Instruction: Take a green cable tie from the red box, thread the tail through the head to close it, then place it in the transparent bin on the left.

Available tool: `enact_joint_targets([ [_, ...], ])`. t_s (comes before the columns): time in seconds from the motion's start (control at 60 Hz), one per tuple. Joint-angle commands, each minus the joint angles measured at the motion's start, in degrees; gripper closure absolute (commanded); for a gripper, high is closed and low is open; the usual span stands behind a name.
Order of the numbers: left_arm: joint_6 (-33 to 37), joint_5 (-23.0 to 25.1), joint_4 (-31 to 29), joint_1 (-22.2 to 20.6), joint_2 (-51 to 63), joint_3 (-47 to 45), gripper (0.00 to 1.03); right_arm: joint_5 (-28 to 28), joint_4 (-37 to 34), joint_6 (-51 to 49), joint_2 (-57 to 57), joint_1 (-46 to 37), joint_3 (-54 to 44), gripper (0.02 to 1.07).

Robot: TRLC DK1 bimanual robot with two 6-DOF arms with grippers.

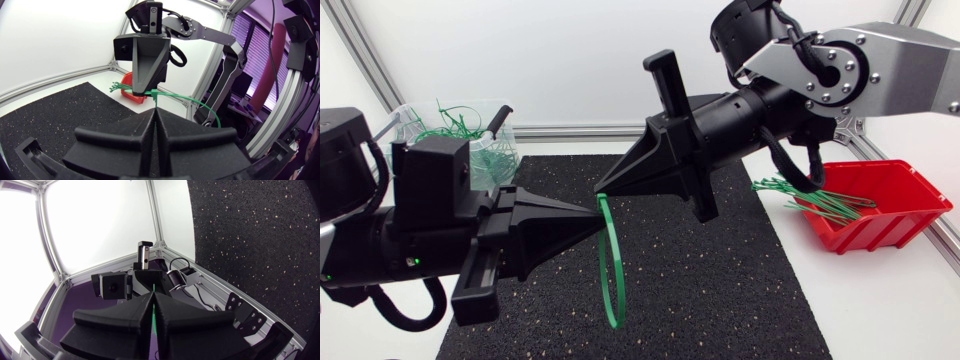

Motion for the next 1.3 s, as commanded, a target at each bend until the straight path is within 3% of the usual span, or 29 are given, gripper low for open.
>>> enact_joint_targets([
  [0.0, 1.27, 0.45, -0.13, -0.73, -0.68, 1.09, 1.0, 0.31, 0.58, 0.17, -0.66, 0.38, -0.07, 1.01],
  [0.283, 0.83, -0.61, -2.42, -5.57, -3.23, 2.85, 1.0, 1.37, 1.46, 0.43, 4.61, 0.38, 2.04, 1.01],
  [0.483, 0.13, -0.61, -3.74, -5.66, -4.28, 3.64, 1.0, 1.63, 2.07, 0.43, 5.58, 0.46, 1.07, 1.01],
  [0.717, 0.04, -0.61, -4.35, -4.86, -4.46, 3.91, 1.0, 2.33, 1.9, 0.43, 5.58, 0.46, 0.37, 1.01],
  [0.9, -0.49, -0.43, -8.22, -0.47, -1.12, 6.02, 1.0, 2.33, 1.02, 0.61, 1.63, 0.73, 0.72, 1.0],
  [0.917, -0.84, -0.34, -8.75, 0.06, -0.5, 6.45, 1.0, 2.33, 0.84, 0.61, 1.36, 0.64, 0.72, 0.98],
  [0.983, -1.1, -0.08, -12.7, 1.55, 0.99, 8.21, 1.0, 0.49, -0.92, -0.1, 0.04, 0.46, 1.34, 0.65],
  [1.017, -2.16, -0.08, -12.88, 2.17, 1.61, 8.65, 1.0, 0.49, -1.0, -0.36, -0.31, 0.55, 1.34, 0.54],
  [1.15, -2.95, -0.34, -16.3, 3.84, 3.19, 10.59, 1.0, 1.19, -0.74, -1.68, -1.01, -0.59, 1.34, 0.41],
  [1.283, -2.6, -2.45, -20.08, 5.95, 4.33, 12.34, 1.0, 10.51, -6.36, -7.74, -0.92, -1.82, 2.83, 0.41],
])
